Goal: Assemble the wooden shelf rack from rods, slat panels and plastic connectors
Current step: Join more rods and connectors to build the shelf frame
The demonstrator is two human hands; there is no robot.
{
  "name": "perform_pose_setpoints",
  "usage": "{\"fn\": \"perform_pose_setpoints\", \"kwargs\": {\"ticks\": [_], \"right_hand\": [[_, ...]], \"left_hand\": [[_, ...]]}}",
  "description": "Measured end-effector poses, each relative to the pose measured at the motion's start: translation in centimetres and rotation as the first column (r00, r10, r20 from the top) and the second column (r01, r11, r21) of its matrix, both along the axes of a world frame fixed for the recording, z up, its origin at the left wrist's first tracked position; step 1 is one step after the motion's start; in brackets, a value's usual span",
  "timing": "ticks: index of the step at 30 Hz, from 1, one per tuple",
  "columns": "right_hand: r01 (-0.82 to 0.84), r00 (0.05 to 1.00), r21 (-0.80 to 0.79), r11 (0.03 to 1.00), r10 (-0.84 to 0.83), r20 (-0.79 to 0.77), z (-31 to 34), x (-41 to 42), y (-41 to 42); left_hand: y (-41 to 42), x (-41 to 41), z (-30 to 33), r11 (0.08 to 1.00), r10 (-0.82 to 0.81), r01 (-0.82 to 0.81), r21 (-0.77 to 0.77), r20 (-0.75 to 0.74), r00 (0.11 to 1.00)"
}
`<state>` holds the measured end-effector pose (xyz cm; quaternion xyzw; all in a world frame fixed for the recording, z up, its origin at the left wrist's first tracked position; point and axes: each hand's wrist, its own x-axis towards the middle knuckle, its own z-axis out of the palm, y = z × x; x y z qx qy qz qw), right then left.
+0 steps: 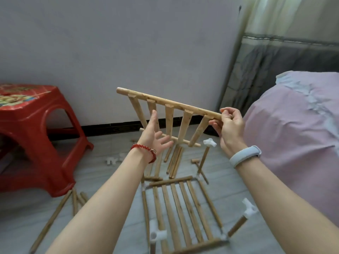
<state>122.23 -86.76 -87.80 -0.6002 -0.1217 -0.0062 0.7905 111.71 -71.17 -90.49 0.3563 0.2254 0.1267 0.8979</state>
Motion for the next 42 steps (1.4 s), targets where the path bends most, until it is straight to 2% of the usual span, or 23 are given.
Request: {"fn": "perform_pose_setpoints", "kwargs": {"ticks": [2,5,7,10,13,15,16,19,22,25,28,30,32,34,37,42], "right_hand": [[-0.012,1.0,-0.008,1.0,0.012,0.022,0.1,-1.6,-1.9],[-0.066,0.995,-0.05,0.997,0.069,0.072,0.1,-4.2,-4.8],[-0.128,0.986,-0.078,0.989,0.136,0.096,-0.2,-5.9,-6.1],[-0.235,0.965,-0.097,0.967,0.244,0.095,-0.5,-7.6,-7.9],[-0.427,0.903,-0.125,0.896,0.429,-0.012,-0.6,-7.3,-10.1],[-0.551,0.834,-0.233,0.801,0.533,-0.14,-1.1,-6.8,-11.3],[-0.562,0.827,-0.332,0.758,0.53,-0.188,-1.7,-6.5,-11.6],[-0.451,0.89,-0.556,0.698,0.397,-0.224,-4.1,-5.8,-11.8],[-0.328,0.932,-0.704,0.629,0.335,-0.135,-5.8,-5.6,-11.1],[-0.183,0.882,-0.864,0.468,0.467,0.066,-7.3,-5.6,-9.7],[-0.019,0.687,-0.947,0.32,0.692,0.221,-8.7,-6.7,-8.3],[0.089,0.545,-0.972,0.219,0.806,0.231,-9.5,-7.6,-7.4],[0.196,0.461,-0.969,0.147,0.859,0.224,-10.2,-7.8,-6.7],[0.251,0.455,-0.961,0.115,0.863,0.222,-11.0,-7.5,-6.2],[0.247,0.475,-0.962,0.113,0.852,0.222,-12.2,-6.9,-5.8],[0.285,0.41,-0.958,0.027,0.9,0.147,-13.6,-5.5,-4.8]], "left_hand": [[-1.3,-1.0,0.6,0.996,0.038,-0.032,-0.084,0.073,0.997],[-3.1,-2.5,1.6,0.994,0.074,-0.068,-0.081,0.068,0.995],[-3.9,-2.7,1.9,0.99,0.125,-0.126,-0.067,-0.02,0.992],[-5.1,-3.3,2.4,0.972,0.233,-0.229,0.046,-0.181,0.955],[-5.4,-3.8,2.5,0.973,0.228,-0.228,0.015,-0.138,0.964],[-5.3,-4.5,2.1,0.969,0.235,-0.224,0.102,-0.107,0.966],[-5.2,-4.8,1.9,0.958,0.243,-0.221,0.182,-0.108,0.964],[-5.1,-5.9,0.5,0.864,0.286,-0.18,0.47,-0.165,0.944],[-4.2,-6.7,-0.6,0.809,0.297,-0.171,0.562,-0.139,0.945],[-3.8,-7.2,-1.6,0.841,0.242,-0.17,0.514,-0.075,0.967],[-3.6,-7.3,-2.5,0.872,0.176,-0.115,0.475,-0.085,0.981],[-3.2,-7.1,-3.1,0.898,0.147,-0.091,0.43,-0.099,0.984],[-2.7,-6.7,-3.6,0.914,0.145,-0.09,0.397,-0.112,0.983],[-2.0,-6.1,-4.5,0.926,0.14,-0.085,0.368,-0.123,0.982],[-1.1,-5.5,-6.1,0.941,0.121,-0.066,0.333,-0.146,0.982],[0.0,-4.5,-9.0,0.966,0.058,-0.019,0.258,-0.145,0.988]]}}
